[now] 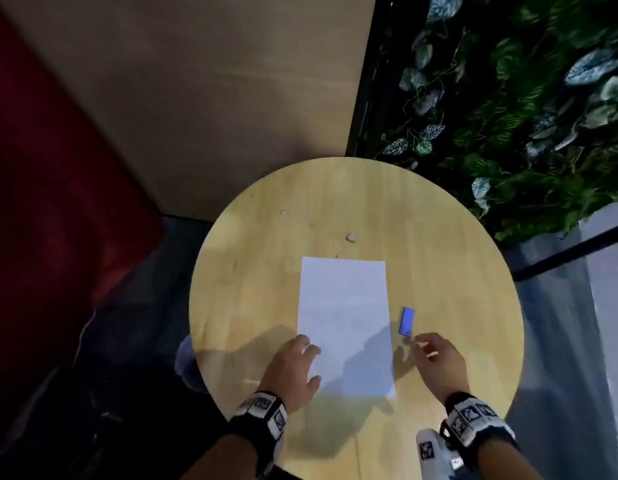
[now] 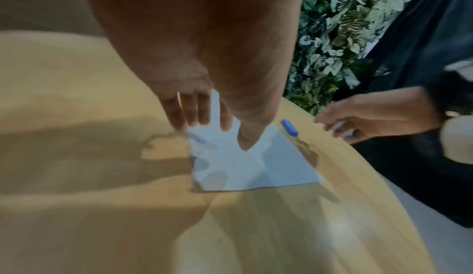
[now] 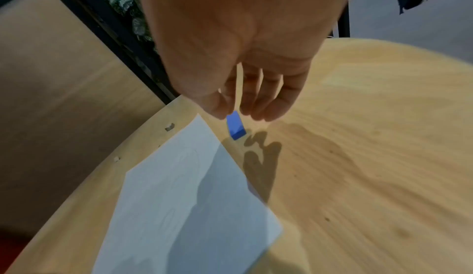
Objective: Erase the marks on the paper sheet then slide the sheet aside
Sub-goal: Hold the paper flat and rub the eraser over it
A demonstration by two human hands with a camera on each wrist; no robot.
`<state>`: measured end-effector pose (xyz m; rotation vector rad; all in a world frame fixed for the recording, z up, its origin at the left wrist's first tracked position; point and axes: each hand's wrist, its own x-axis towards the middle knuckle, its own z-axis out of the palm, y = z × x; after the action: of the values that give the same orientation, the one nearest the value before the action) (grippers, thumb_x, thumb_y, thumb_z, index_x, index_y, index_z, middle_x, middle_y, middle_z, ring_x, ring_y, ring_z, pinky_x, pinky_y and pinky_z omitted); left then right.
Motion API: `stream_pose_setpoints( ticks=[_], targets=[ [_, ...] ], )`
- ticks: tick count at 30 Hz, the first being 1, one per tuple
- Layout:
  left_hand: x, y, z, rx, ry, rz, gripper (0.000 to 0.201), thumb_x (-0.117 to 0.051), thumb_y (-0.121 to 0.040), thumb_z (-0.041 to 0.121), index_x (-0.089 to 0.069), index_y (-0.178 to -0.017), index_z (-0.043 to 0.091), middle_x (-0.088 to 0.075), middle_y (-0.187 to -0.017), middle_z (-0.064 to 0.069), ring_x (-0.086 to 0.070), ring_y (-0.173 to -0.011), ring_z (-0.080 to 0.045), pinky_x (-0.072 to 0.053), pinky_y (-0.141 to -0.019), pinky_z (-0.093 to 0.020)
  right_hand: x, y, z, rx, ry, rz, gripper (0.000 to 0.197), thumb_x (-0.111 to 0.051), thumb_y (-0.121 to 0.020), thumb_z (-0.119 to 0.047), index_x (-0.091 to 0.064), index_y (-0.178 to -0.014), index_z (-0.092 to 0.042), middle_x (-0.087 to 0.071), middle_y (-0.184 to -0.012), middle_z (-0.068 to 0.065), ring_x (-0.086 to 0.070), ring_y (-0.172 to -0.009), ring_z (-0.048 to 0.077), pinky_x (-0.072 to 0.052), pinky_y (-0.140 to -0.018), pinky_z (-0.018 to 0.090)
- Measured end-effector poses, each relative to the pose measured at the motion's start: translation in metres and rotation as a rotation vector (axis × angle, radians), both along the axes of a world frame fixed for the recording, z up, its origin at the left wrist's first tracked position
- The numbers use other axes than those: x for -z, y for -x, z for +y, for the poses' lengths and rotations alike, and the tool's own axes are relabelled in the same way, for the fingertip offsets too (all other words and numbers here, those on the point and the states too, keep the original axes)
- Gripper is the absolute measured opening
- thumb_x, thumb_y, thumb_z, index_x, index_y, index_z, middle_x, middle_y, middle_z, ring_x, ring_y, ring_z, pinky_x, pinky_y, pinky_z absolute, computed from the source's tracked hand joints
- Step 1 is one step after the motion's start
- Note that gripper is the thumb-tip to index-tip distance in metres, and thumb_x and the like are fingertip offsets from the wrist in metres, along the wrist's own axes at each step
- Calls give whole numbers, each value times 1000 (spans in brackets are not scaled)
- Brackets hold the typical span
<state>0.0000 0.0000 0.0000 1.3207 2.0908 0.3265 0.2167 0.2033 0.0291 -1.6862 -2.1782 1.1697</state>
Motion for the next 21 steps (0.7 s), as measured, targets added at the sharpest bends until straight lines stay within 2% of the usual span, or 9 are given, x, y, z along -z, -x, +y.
stream_pose_setpoints(
  ticks=[2, 4, 6, 8, 11, 14, 16, 19, 21],
  targets=[
    [13, -5, 13, 16, -58, 15, 59, -59, -87, 42, -54, -140, 19, -39, -154, -7, -41, -139, -28, -36, -114, -35, 9, 8, 12, 97, -52, -5, 8, -67, -85, -21, -61, -91, -22, -60, -88, 8, -59, -73, 22, -37, -65, 28],
    [17, -9, 31, 27, -93, 32, 68, -65, -89, 43, -44, -150, 22, -23, -165, -3, -24, -151, -25, -26, -120, -34, 17, 15, 25, 179, -36, -21, 22, -69, -84, -25, -59, -101, -15, -56, -83, 2, -58, -84, 26, -38, -72, 29],
    [26, -12, 45, 33, -102, 50, 83, -67, -89, 49, -28, -158, 27, -4, -169, 3, -4, -155, -18, -15, -121, -31, 29, 21, 37, 166, -28, -52, 39, -72, -82, -32, -56, -110, -10, -55, -84, 0, -55, -92, 29, -40, -76, 31],
    [37, -9, 55, 42, -52, 59, 95, -68, -87, 57, -14, -161, 31, 12, -168, 8, 11, -154, -13, -5, -122, -29, 40, 23, 45, 109, -5, -84, 49, -73, -79, -40, -54, -113, -10, -55, -97, 7, -53, -89, 28, -41, -76, 31],
    [47, -7, 59, 46, 24, 60, 101, -65, -84, 65, -7, -161, 35, 19, -166, 8, 17, -153, -13, 2, -122, -32, 51, 31, 50, 49, 20, -90, 41, -73, -80, -37, -54, -108, -14, -48, -101, 6, -50, -82, 25, -38, -73, 29],
    [55, -6, 51, 31, -5, 50, 100, -59, -82, 74, -10, -161, 37, 16, -167, 11, 16, -153, -11, 3, -122, -33, 61, 33, 51, 34, -23, -57, 34, -69, -80, -24, -59, -110, -13, -55, -103, 7, -54, -81, 24, -39, -73, 27],
    [58, -8, 44, -7, -59, 34, 99, -52, -78, 82, -22, -160, 34, 5, -169, 8, 9, -155, -12, -2, -123, -34, 64, 33, 51, 14, -7, -30, 31, -67, -78, -20, -61, -109, -18, -61, -100, 5, -57, -80, 20, -40, -71, 24],
    [56, -15, 42, -41, -132, 124, 86, -49, -77, 78, -54, -144, 24, -31, -163, -4, -29, -148, -23, -27, -116, -41, 58, 31, 45, -29, 2, 26, 29, -71, -78, -20, -62, -105, -25, -61, -97, 1, -58, -79, 9, -42, -67, 19],
    [51, -15, 51, -77, -155, 167, 73, -51, -79, 73, -65, -126, 19, -45, -153, -6, -41, -139, -26, -33, -109, -40, 52, 28, 36, -92, 14, 91, 29, -75, -76, -18, -64, -102, -26, -60, -94, -1, -58, -78, 8, -47, -68, 19]
  ],
)
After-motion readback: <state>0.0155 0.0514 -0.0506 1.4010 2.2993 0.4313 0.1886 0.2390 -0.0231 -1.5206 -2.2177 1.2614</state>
